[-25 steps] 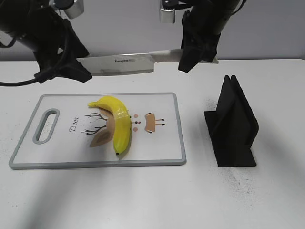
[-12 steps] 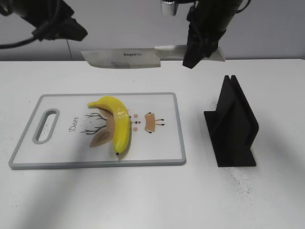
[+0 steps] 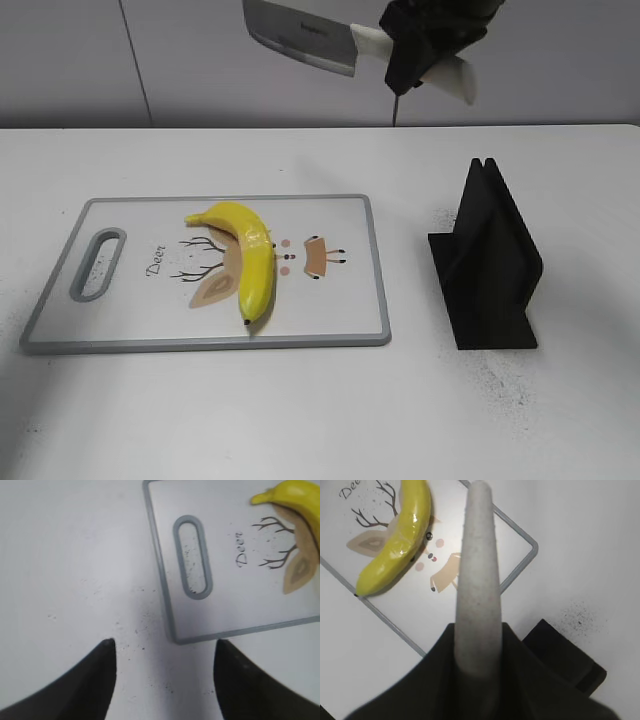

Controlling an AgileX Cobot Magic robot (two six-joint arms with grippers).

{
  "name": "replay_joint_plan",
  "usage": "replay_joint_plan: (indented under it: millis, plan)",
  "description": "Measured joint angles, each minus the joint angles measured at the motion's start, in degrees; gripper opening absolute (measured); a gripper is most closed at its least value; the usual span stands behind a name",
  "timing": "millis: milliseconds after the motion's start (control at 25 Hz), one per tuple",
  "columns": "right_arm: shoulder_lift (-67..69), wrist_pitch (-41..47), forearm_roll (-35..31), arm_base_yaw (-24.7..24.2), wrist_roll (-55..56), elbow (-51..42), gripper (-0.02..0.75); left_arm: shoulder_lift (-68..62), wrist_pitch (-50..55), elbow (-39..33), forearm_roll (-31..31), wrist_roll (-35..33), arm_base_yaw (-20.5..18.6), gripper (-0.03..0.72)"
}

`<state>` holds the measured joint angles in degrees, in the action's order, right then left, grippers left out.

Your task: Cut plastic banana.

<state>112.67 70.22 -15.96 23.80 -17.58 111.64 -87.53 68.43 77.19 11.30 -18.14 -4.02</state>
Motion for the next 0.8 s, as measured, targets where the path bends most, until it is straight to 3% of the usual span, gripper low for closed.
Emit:
replay_joint_plan:
  millis: [160,320,520,800]
  plan:
    - [-2.5,0.0,0.1,-0.1,8.8,-0.6,0.161,2.0,0.9,-0.8,-1.6,1.3,-2.1,0.584]
    - [-6.5,0.0,0.2,-0.1,13.0,-4.1,0.161,8.4,1.0,-6.2,-1.6,1.5,-2.0,0.567]
    - [-13.5,-0.7,0.5,-0.1,15.7,-14.4,0.161,21.5,1.1,-18.4,-2.7,1.5,-2.0,0.559]
    - [-25.7,-9.9,2.3,-0.2,18.6,-31.5,0.161,43.5,-2.1,-33.8,-5.0,1.5,-2.0,0.553]
